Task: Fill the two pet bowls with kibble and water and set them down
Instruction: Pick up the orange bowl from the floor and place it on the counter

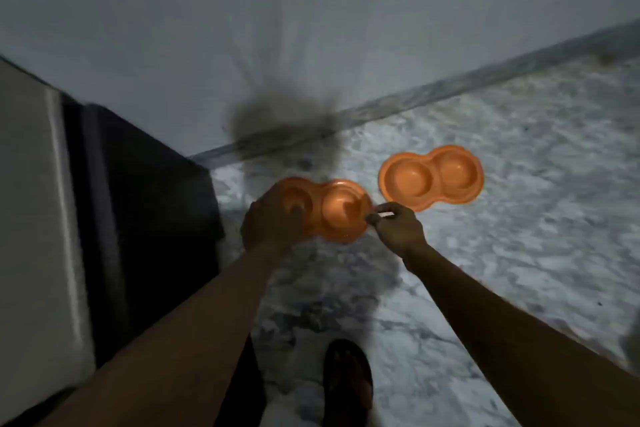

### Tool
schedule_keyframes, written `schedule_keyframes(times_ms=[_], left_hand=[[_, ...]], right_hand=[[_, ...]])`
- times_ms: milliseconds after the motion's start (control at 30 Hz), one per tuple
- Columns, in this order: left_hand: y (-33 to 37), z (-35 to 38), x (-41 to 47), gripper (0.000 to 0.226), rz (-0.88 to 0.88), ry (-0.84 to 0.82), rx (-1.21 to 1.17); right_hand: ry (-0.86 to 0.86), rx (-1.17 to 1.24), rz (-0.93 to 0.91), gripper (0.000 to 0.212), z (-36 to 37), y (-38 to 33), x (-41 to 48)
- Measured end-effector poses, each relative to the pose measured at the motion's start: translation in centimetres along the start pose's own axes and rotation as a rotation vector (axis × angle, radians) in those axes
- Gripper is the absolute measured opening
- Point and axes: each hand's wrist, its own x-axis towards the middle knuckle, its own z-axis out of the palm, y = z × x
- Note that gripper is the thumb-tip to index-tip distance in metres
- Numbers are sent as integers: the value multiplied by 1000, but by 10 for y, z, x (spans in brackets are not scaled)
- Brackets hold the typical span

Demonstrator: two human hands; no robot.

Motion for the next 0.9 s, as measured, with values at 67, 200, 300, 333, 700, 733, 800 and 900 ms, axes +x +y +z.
schedule_keyframes(times_ms=[67, 200, 300, 333, 700, 733, 800, 900], left_hand=[[-31, 47, 39, 65, -96, -6, -53], [-78, 111, 100, 75, -182, 6, -136], [-99, 138, 127, 62, -193, 139, -112], [-102, 143, 133, 56, -199, 185, -121], [-27, 41, 40, 35, -150, 344, -286], [-15, 28, 24, 43, -147, 353, -300], [22, -19, -19, 53, -121, 405, -328], [77, -93, -100, 53, -84, 495, -381]], right_hand=[[-6, -11, 34, 56, 36, 34, 45], [59, -55, -4, 67, 88, 76, 105], [165, -85, -29, 59, 110, 86, 130], [180, -94, -39, 57, 114, 89, 137], [199, 107, -162, 72, 23, 11, 34], [196, 110, -174, 74, 9, 0, 18], [203, 116, -198, 78, -34, -35, -32], [259, 129, -251, 85, -95, -89, -126]])
